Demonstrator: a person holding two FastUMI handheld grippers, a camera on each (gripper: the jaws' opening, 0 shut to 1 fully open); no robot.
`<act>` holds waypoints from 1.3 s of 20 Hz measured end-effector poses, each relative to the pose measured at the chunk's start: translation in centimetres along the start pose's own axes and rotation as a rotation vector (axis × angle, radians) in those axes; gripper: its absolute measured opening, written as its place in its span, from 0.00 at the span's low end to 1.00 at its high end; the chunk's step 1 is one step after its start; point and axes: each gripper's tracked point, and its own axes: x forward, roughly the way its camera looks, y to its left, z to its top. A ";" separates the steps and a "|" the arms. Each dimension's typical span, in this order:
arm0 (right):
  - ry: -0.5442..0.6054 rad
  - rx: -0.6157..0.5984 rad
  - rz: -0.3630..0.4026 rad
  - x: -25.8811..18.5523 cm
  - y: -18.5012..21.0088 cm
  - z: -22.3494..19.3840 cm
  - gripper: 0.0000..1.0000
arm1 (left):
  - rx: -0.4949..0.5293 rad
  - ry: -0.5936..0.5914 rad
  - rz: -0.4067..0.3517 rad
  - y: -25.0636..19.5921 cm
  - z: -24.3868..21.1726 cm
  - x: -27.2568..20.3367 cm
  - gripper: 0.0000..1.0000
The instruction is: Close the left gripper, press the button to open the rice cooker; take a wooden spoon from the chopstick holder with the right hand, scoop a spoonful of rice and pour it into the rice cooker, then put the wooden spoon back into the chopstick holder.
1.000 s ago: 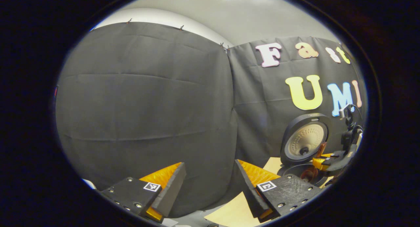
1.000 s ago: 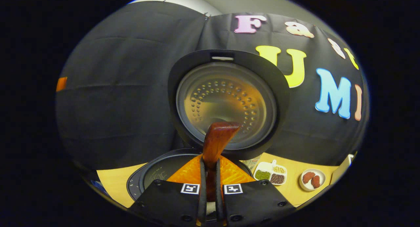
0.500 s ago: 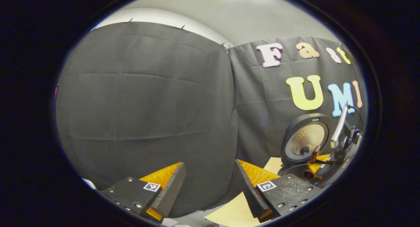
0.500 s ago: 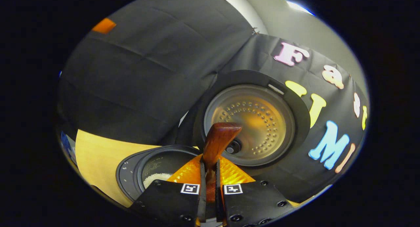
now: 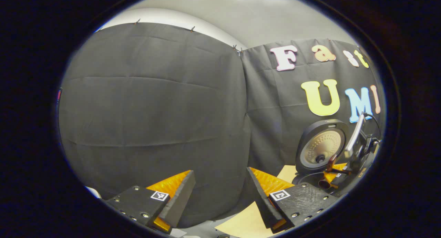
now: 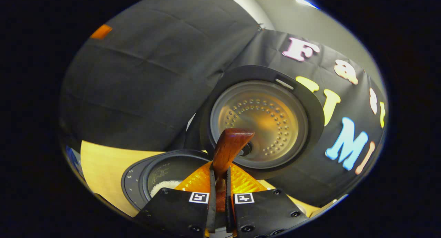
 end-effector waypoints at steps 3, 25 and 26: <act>0.021 0.181 0.013 -0.3 -0.9 0.2 0.13 | -0.005 -0.001 -0.009 -0.6 0.2 0.1 0.89; -0.058 0.893 -0.063 -9.6 -13.8 2.9 0.13 | -0.034 -0.047 -0.133 -7.6 3.0 -1.9 0.89; -0.060 0.892 -0.078 -10.2 -14.6 2.7 0.09 | -0.040 -0.048 -0.144 -8.1 3.2 -2.2 0.89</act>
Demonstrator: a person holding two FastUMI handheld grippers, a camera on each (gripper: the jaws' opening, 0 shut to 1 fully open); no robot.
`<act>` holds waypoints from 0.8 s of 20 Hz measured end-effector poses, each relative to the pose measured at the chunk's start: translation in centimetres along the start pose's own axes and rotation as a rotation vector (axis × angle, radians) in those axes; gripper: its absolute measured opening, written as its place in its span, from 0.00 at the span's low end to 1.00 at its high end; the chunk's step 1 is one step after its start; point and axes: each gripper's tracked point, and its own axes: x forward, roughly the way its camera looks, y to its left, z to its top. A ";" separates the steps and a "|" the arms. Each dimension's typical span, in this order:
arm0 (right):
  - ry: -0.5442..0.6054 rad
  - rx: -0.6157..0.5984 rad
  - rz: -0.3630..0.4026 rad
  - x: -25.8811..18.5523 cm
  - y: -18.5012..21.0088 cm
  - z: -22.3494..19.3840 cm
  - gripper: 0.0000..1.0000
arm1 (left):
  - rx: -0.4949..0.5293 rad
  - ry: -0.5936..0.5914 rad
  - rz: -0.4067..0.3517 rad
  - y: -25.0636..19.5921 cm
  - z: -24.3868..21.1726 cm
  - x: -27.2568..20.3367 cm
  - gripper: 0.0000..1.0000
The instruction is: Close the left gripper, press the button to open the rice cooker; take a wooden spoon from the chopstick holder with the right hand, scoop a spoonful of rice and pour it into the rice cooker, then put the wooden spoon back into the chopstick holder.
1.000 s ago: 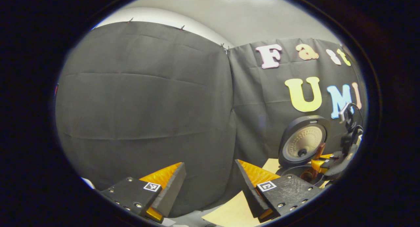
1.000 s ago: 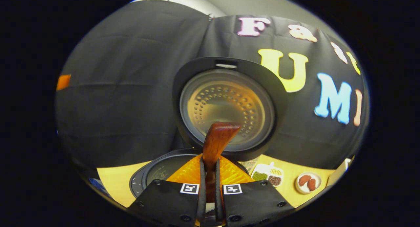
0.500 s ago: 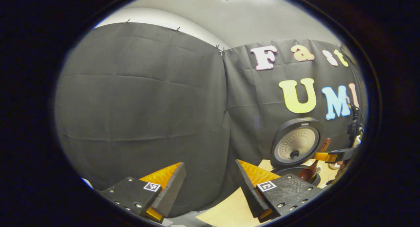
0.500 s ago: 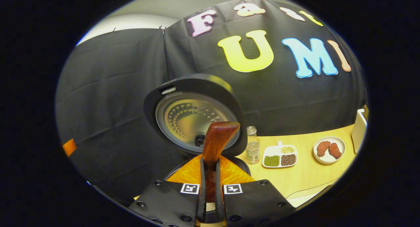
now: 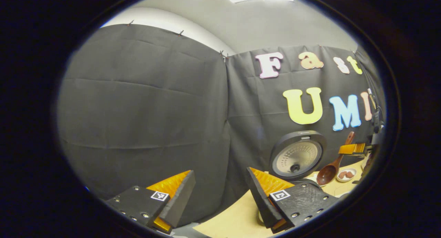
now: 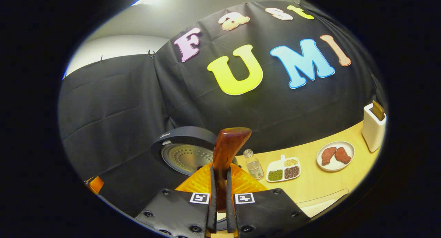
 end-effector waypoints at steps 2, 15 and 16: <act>-0.015 -0.003 -0.027 -1.1 -1.4 0.9 0.13 | -0.008 -0.005 -0.021 -1.6 0.3 -0.3 0.89; -0.082 -0.003 -0.201 -9.6 -12.0 5.2 0.13 | -0.027 -0.029 -0.141 -9.9 2.0 -1.9 0.88; -0.087 -0.001 -0.215 -10.3 -12.9 5.5 0.13 | -0.028 -0.031 -0.153 -10.8 2.1 -2.1 0.88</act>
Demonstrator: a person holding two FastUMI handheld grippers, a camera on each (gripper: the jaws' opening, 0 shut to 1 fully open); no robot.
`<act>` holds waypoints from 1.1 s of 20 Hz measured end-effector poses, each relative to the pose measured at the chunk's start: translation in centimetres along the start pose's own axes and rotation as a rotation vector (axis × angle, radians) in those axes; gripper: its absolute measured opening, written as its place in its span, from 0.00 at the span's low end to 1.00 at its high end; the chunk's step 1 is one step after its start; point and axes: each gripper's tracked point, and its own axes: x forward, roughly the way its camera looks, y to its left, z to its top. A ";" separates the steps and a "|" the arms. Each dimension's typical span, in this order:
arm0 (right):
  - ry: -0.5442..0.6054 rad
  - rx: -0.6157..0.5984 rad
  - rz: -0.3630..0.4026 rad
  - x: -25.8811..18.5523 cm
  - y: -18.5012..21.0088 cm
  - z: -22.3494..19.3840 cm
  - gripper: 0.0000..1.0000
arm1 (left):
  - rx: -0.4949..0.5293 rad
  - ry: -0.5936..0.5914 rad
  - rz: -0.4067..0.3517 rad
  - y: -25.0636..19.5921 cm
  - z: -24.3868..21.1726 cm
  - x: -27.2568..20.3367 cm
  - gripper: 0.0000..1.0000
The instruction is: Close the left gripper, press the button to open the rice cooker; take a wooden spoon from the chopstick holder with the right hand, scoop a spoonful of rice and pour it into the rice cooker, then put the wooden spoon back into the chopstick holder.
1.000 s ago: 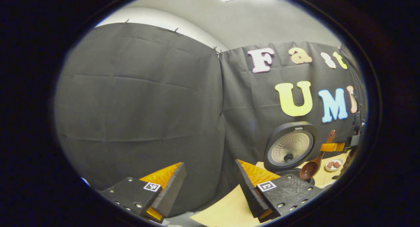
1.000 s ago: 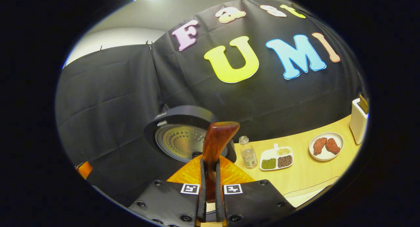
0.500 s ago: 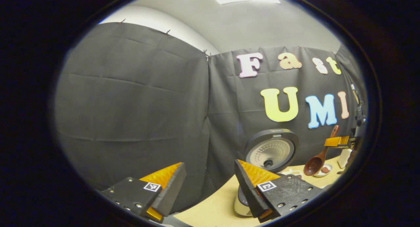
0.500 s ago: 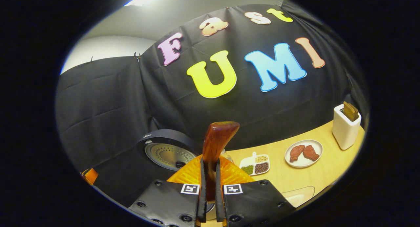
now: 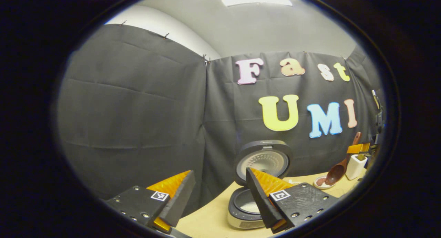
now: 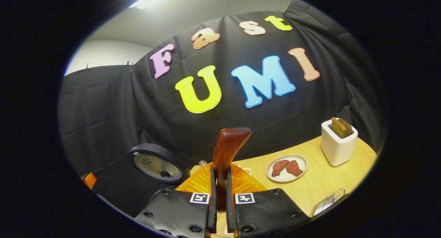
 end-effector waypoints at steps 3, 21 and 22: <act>-0.009 -0.009 -0.047 -1.4 -2.7 0.0 0.09 | 0.002 -0.003 -0.033 -2.3 0.3 -0.3 0.88; -0.019 -0.045 -0.324 -9.8 -19.3 1.0 0.13 | 0.021 -0.022 -0.202 -14.5 1.7 -1.3 0.88; -0.013 -0.046 -0.339 -10.0 -20.1 0.6 0.13 | 0.026 -0.021 -0.208 -14.8 1.7 -1.5 0.88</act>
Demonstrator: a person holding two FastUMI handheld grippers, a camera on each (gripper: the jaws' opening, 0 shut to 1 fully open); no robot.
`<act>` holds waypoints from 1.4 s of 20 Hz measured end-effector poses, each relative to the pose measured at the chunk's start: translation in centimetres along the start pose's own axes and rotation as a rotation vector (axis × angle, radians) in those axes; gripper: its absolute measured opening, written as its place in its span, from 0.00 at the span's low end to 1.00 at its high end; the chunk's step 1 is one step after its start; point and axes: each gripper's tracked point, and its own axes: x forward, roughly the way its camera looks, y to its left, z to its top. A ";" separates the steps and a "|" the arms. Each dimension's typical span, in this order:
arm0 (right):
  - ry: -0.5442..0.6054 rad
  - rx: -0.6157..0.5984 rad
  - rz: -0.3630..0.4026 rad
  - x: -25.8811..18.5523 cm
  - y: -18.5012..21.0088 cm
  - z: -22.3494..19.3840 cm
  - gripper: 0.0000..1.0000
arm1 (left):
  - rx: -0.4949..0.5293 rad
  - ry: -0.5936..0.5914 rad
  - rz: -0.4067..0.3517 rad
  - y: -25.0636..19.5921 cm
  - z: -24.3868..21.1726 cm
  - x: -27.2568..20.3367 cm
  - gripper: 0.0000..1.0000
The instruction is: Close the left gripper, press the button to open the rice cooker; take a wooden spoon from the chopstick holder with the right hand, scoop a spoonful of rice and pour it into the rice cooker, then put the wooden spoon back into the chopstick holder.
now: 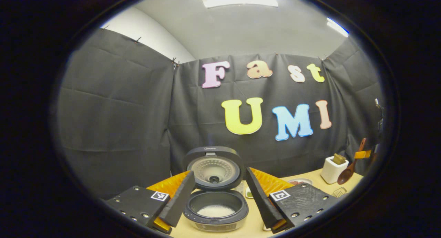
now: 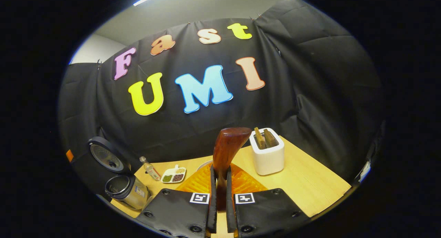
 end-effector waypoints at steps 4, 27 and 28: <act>0.048 -0.008 -0.026 0.0 -1.9 -2.7 0.13 | 0.012 -0.009 -0.006 -0.6 0.6 0.0 0.88; 0.244 0.024 -0.049 1.1 -4.4 -13.4 0.10 | 0.032 -0.004 0.039 0.3 0.6 -0.8 0.88; 0.248 0.015 -0.048 1.1 -4.5 -13.6 0.13 | 0.031 -0.005 0.038 0.2 0.6 -0.7 0.88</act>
